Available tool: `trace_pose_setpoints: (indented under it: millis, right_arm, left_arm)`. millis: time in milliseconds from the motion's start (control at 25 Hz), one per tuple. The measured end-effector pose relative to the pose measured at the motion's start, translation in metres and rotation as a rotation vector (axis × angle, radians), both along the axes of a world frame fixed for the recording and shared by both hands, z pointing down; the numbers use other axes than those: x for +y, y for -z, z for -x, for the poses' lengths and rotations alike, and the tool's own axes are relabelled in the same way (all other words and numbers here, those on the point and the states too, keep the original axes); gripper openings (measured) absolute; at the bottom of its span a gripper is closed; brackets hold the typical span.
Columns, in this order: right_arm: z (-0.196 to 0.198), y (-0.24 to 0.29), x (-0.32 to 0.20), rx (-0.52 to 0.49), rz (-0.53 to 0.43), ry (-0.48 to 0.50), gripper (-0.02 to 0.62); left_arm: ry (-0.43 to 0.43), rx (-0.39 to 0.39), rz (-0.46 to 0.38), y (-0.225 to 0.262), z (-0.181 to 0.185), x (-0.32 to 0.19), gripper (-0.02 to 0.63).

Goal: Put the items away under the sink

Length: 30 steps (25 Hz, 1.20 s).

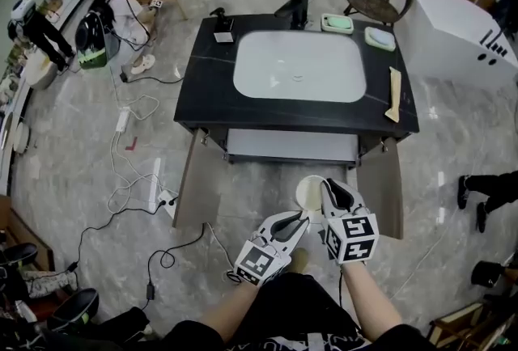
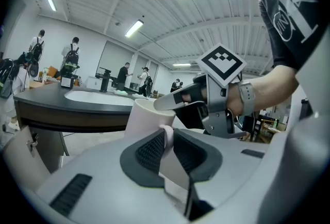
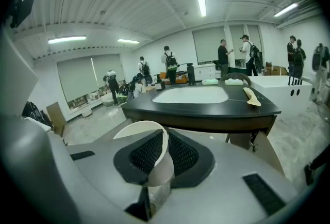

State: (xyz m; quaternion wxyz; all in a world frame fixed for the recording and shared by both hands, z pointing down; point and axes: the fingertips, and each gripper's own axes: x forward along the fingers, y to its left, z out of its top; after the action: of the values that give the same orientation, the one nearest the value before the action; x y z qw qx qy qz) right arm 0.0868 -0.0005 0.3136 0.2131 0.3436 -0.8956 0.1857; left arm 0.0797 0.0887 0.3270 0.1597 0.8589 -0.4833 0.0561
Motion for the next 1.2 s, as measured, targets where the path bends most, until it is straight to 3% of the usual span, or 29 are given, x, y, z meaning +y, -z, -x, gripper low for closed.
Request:
trace_pose_setpoints:
  millis: [360, 800, 960, 1200]
  right_arm:
    - [-0.026, -0.028, 0.006, -0.015, -0.004, -0.014, 0.052]
    - [-0.014, -0.071, -0.039, -0.042, -0.016, -0.066, 0.052]
    - [0.002, -0.112, -0.065, -0.039, -0.043, -0.062, 0.052]
    - [0.027, -0.209, -0.107, -0.021, -0.113, -0.037, 0.052]
  left_arm:
    - [-0.025, -0.013, 0.003, -0.029, -0.024, 0.006, 0.054]
    - [-0.068, -0.022, 0.006, -0.075, -0.007, -0.040, 0.054]
    - [-0.073, -0.007, -0.005, -0.118, 0.007, -0.067, 0.054]
    - [-0.091, -0.011, -0.038, -0.224, 0.028, -0.111, 0.052]
